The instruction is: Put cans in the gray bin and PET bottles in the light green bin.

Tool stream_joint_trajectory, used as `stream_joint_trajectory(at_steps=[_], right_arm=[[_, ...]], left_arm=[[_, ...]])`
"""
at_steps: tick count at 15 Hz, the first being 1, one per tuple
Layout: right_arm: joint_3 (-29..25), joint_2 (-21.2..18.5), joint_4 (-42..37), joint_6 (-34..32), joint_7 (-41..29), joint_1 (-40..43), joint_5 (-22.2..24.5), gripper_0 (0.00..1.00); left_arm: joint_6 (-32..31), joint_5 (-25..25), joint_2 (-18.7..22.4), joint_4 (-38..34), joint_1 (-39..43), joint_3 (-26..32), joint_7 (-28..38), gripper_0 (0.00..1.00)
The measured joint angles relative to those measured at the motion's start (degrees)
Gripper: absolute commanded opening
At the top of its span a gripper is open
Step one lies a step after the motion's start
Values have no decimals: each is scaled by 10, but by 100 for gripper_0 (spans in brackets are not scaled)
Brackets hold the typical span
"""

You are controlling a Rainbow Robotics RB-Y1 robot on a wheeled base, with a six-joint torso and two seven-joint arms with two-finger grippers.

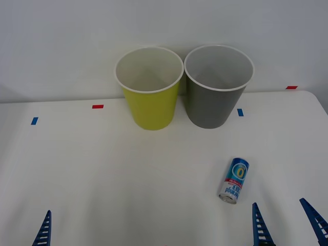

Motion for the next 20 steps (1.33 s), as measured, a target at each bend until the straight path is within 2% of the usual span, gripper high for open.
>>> stream_joint_trajectory(at_steps=[20], right_arm=[[0,0,0,0,0,0,0,100]], left_arm=[[0,0,0,0,0,0,0,100]])
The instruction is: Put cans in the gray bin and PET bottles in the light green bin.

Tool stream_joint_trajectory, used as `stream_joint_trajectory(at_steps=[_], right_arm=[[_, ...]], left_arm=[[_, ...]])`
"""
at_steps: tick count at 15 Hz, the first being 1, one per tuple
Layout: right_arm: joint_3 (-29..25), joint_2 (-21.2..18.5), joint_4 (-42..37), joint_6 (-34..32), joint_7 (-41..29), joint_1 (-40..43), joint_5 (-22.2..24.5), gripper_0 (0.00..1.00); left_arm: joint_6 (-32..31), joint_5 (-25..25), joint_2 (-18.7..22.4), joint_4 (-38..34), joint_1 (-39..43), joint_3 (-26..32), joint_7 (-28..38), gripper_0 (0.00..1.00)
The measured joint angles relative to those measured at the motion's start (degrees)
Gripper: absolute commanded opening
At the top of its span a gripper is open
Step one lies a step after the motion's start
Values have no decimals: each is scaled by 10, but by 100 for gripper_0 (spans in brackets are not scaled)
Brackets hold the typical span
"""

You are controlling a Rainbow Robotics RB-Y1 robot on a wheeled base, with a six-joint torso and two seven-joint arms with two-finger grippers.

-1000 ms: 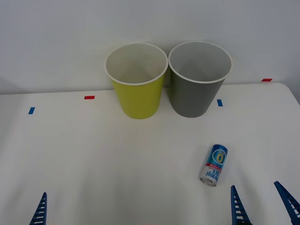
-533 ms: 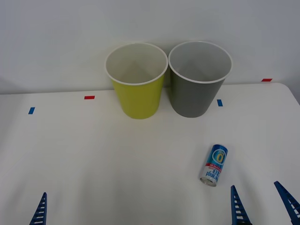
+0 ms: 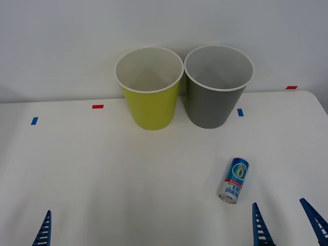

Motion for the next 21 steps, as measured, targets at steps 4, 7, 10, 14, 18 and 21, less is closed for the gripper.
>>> stream_joint_trajectory(at_steps=[4,7,10,14,18,21], right_arm=[[0,0,0,0,0,0,0,100],[0,0,0,0,0,0,0,100],[1,1,20,7,2,-3,3,100],[3,-10,34,11,14,-14,8,100],[-1,-19,29,29,17,-31,6,100],[-3,-19,-30,121,20,-29,7,100]], left_arm=[[0,0,0,0,0,0,0,100],[0,0,0,0,0,0,0,100],[0,0,0,0,0,0,0,100],[0,0,0,0,0,0,0,100],[0,0,0,0,0,0,0,100],[0,0,0,0,0,0,0,100]])
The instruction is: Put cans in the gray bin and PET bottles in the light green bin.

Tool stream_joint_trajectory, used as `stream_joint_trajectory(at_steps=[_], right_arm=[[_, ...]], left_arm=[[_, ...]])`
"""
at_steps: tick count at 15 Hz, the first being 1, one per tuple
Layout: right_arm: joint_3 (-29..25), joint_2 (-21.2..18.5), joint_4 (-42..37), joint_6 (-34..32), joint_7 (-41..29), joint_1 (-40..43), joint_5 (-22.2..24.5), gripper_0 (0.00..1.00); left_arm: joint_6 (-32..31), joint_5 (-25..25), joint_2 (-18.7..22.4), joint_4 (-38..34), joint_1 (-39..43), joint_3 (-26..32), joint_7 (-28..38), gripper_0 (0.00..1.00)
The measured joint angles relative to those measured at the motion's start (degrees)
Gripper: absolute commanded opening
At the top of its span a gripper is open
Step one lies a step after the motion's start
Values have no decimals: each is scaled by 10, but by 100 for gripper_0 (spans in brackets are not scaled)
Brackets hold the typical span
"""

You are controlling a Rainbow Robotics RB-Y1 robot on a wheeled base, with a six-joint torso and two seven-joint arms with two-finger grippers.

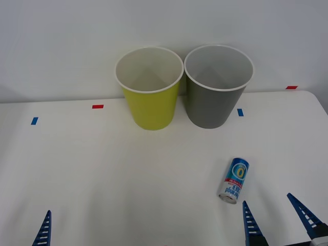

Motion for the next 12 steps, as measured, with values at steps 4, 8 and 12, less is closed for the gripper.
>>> stream_joint_trajectory(at_steps=[4,8,12], right_arm=[[-12,2,-86,152,-8,0,-14,100],[-35,4,-119,262,-24,-54,-82,100],[-71,13,-121,356,-66,-103,-146,100]], left_arm=[[0,0,0,0,0,0,0,100],[0,0,0,0,0,0,0,100],[0,0,0,0,0,0,0,100]])
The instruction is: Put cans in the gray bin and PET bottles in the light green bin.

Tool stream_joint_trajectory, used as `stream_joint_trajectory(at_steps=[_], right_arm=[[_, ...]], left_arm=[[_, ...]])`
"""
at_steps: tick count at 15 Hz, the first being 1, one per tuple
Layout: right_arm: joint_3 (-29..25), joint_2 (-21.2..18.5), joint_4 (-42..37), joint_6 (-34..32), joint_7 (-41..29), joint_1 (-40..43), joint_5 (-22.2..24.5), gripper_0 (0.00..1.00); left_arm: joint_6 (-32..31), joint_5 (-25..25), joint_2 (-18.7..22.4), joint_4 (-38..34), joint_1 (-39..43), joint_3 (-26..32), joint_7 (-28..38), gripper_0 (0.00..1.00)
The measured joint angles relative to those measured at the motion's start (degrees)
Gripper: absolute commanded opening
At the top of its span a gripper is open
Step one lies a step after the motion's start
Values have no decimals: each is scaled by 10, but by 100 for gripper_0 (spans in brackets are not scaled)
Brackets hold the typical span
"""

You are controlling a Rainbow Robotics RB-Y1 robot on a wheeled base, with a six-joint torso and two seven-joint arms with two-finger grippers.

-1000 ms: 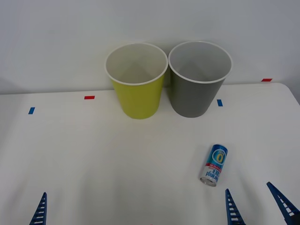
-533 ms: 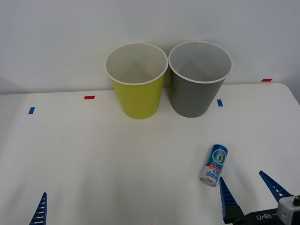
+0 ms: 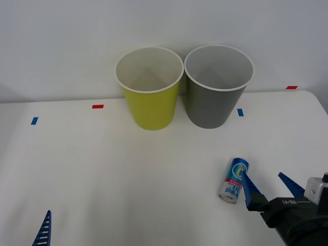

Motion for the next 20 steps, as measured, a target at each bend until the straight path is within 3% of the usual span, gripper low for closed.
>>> stream_joint_trajectory(at_steps=[5,16,20], right_arm=[[-27,5,-21,145,-114,-54,-3,100],[-35,-18,-43,446,-438,-208,59,100],[-26,-42,-42,541,-485,-258,64,100]], left_arm=[[0,0,0,0,0,0,0,100],[0,0,0,0,0,0,0,100],[0,0,0,0,0,0,0,100]])
